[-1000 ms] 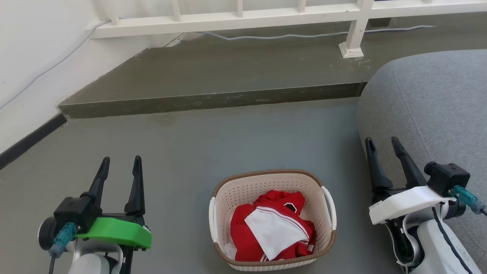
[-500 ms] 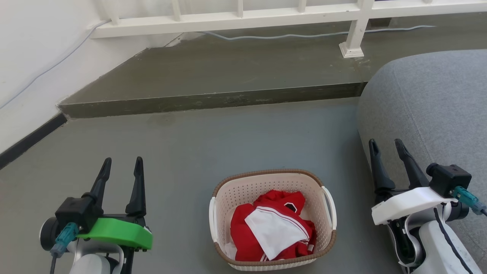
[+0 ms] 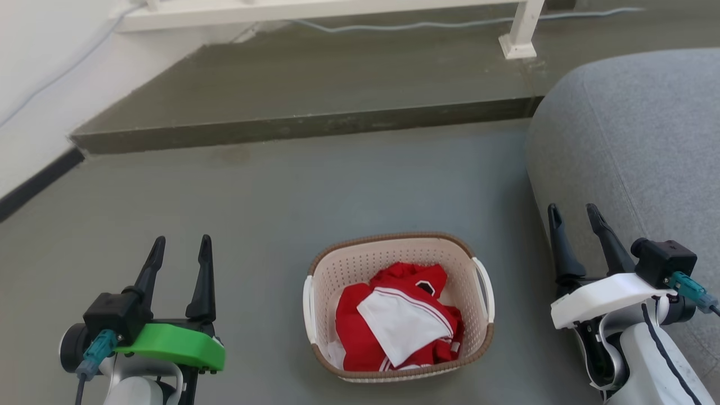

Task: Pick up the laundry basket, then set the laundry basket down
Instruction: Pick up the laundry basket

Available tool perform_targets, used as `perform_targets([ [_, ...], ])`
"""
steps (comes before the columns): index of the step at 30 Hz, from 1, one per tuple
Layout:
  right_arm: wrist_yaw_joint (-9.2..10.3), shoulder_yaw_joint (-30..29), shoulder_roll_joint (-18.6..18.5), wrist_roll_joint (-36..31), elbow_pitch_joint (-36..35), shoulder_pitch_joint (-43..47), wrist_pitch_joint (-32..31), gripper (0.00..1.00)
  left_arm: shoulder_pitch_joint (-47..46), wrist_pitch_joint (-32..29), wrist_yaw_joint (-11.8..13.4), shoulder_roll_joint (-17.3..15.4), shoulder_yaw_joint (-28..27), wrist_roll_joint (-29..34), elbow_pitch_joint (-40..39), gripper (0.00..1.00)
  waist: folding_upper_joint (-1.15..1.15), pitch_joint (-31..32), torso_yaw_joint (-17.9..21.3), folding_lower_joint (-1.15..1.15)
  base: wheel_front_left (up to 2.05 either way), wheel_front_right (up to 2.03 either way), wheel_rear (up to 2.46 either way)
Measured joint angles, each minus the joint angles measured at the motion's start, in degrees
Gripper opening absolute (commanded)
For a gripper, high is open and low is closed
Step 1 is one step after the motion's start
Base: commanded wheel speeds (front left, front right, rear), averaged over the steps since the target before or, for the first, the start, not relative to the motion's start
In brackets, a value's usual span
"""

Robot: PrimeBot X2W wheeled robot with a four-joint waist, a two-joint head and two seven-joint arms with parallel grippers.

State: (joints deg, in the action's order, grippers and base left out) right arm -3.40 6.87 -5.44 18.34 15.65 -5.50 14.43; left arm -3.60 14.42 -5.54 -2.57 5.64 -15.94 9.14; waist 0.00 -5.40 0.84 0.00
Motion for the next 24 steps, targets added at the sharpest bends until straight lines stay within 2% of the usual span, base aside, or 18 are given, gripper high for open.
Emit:
perform_targets([
  [12, -0.2, -0.32, -0.22, -0.25, 3.28, -3.5, -0.01, 1.0, -4.09, 0.0, -0.51, 0.1, 1.93, -2.03, 1.75, 1.0, 0.0, -6.72, 0.96, 0.0, 0.0, 0.0, 0.0],
  [17, -0.21, -0.76, -0.34, -0.27, 4.85, -5.94, 0.0, 1.0, -7.64, 0.0, -0.58, 0.14, 3.0, -7.61, 3.32, 1.0, 0.0, -10.49, 1.07, 0.0, 0.0, 0.0, 0.0],
  [24, -0.63, -1.1, -1.31, -0.77, 7.8, -10.4, 0.0, 1.0, -12.22, 0.01, -1.02, 0.31, 5.06, -7.7, 7.61, 1.0, 0.0, -16.03, 0.96, 0.0, 0.0, 0.0, 0.0],
])
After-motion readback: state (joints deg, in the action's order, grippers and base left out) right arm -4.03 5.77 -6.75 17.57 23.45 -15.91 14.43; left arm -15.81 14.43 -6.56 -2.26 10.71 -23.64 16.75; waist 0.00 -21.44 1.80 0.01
